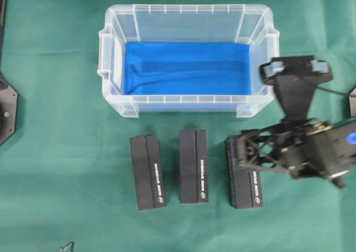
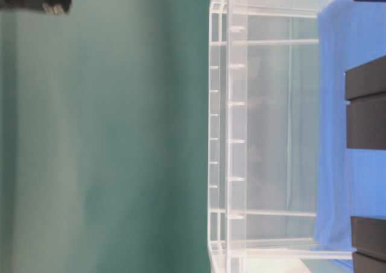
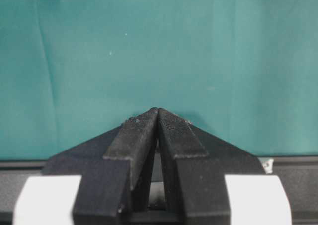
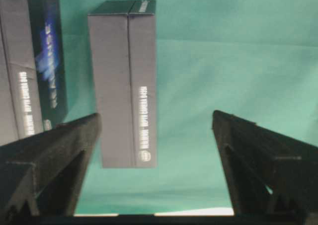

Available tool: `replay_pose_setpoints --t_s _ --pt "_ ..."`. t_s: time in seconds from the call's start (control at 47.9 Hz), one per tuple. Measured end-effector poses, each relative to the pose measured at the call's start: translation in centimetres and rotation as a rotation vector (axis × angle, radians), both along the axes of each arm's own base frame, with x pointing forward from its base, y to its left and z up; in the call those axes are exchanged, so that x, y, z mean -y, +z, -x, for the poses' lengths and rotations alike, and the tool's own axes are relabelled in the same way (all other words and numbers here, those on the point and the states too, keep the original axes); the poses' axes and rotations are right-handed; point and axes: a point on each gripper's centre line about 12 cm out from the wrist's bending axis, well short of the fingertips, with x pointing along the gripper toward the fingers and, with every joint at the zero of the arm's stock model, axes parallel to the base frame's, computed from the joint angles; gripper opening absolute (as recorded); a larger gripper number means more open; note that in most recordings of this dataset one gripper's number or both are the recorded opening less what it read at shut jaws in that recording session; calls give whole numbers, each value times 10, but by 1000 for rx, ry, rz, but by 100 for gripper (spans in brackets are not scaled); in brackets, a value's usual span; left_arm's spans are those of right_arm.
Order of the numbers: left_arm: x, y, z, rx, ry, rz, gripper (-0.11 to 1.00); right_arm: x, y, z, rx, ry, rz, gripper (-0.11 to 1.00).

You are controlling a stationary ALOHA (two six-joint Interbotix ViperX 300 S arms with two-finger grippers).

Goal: Take the box out of the case with the right arm.

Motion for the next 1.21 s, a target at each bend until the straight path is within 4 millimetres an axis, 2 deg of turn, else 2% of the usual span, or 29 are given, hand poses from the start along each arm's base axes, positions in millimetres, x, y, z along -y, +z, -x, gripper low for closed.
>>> replay_pose_setpoints --t_s 0.438,0.584,0.981,1.21 --pt "0 0 0 0 -2 -3 2 11 1 78 10 -36 -10 88" --pt "0 0 0 0 -1 -1 2 14 3 96 5 -43 -12 88" --pt "0 0 0 0 -2 -3 2 19 4 99 9 -37 2 88" --pt "0 0 0 0 -2 -3 2 50 7 100 17 -40 18 88"
